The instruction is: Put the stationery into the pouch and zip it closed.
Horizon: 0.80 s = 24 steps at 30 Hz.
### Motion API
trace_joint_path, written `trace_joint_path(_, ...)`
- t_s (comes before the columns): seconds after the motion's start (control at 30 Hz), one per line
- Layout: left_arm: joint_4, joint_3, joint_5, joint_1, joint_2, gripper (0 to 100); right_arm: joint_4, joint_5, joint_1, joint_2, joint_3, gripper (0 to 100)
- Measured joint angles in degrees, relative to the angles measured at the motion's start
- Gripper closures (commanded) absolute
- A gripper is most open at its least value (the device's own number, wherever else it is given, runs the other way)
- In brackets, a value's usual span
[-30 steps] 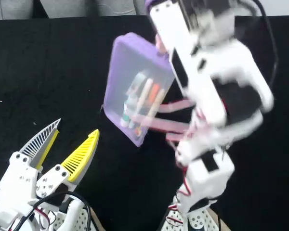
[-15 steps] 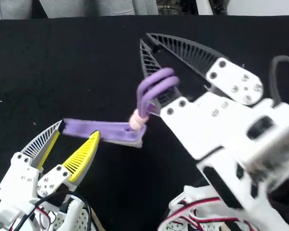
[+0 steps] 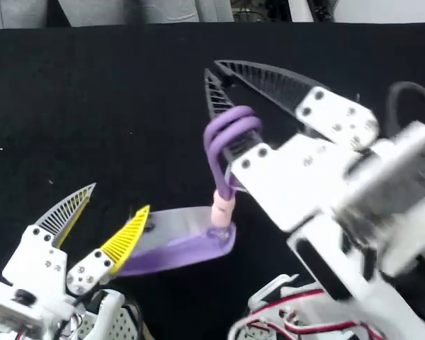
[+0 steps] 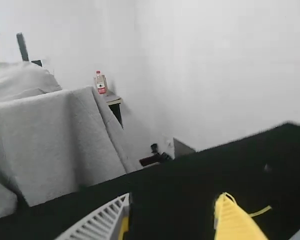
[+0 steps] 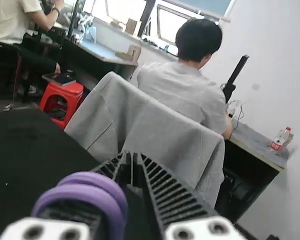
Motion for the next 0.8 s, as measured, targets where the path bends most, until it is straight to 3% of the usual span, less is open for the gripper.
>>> trace_joint_path(0.23,3.43,-4.75,-18.02,-0.35,0.88,73,0.0,0.09,0.0,-0.62,6.33,98.7)
trace_joint_path(0.53,21.63,-34.73,-22.86,2.2,21.8,73,-7.21,0.09,5.19,2.29,11.78,98.7)
trace_joint_path(0.63,22.95,-42.37,-24.0,5.54,27.78,73,-9.05,0.09,5.8,3.78,14.59,98.7)
trace_joint_path(0.8,23.12,-43.43,-29.1,8.62,34.81,73,-9.67,0.09,5.89,4.22,14.77,98.7)
